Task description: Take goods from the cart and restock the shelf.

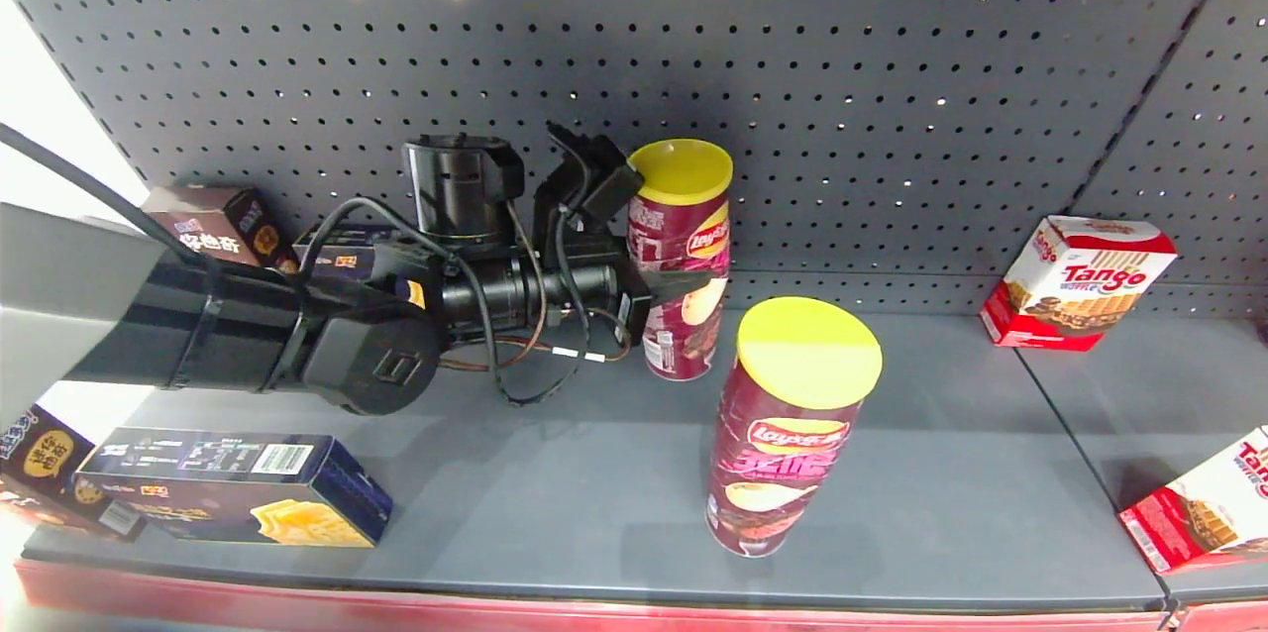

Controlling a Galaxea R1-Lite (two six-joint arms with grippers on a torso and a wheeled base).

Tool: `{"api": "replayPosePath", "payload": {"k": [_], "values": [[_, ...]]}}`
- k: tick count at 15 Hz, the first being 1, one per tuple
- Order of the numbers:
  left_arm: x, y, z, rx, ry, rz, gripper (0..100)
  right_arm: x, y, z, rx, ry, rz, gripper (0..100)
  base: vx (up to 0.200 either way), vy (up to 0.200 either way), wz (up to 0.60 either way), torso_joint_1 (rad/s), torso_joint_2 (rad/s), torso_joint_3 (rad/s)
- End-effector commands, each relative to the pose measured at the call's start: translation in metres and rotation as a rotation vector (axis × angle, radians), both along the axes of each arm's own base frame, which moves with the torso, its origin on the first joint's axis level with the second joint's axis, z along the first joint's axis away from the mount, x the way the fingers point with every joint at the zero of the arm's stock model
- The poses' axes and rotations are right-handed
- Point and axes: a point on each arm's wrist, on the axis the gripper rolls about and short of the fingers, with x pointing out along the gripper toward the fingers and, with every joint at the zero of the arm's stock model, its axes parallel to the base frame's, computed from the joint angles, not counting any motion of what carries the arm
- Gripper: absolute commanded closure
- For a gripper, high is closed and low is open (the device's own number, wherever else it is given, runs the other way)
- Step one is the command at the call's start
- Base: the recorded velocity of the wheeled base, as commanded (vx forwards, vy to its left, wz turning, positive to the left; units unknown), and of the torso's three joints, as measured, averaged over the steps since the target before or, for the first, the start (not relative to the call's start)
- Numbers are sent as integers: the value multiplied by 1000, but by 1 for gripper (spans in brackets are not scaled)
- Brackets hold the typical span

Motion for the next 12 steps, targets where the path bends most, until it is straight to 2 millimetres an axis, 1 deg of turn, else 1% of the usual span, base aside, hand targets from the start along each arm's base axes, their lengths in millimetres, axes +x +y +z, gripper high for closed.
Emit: {"api": "replayPosePath", "payload": {"k": [1,4,7,8,9,12], "values": [[12,-3,-8,5,6,6,100,0,0,0,0,0,0,0,0,0,0,0,0,0],[20,-7,-13,21,-23,4,100,0,0,0,-2,0,0,0,0,0,0,0,0,0],[23,-9,-23,42,-26,-1,100,0,0,0,0,0,0,0,0,0,0,0,0,0],[23,-9,-23,42,-26,-1,100,0,0,0,0,0,0,0,0,0,0,0,0,0],[23,-9,-26,56,-30,-2,0,0,0,0,0,0,0,0,0,0,0,0,0,0],[18,-5,-26,61,-13,14,0,0,0,0,0,0,0,0,0,0,0,0,0,0]]}}
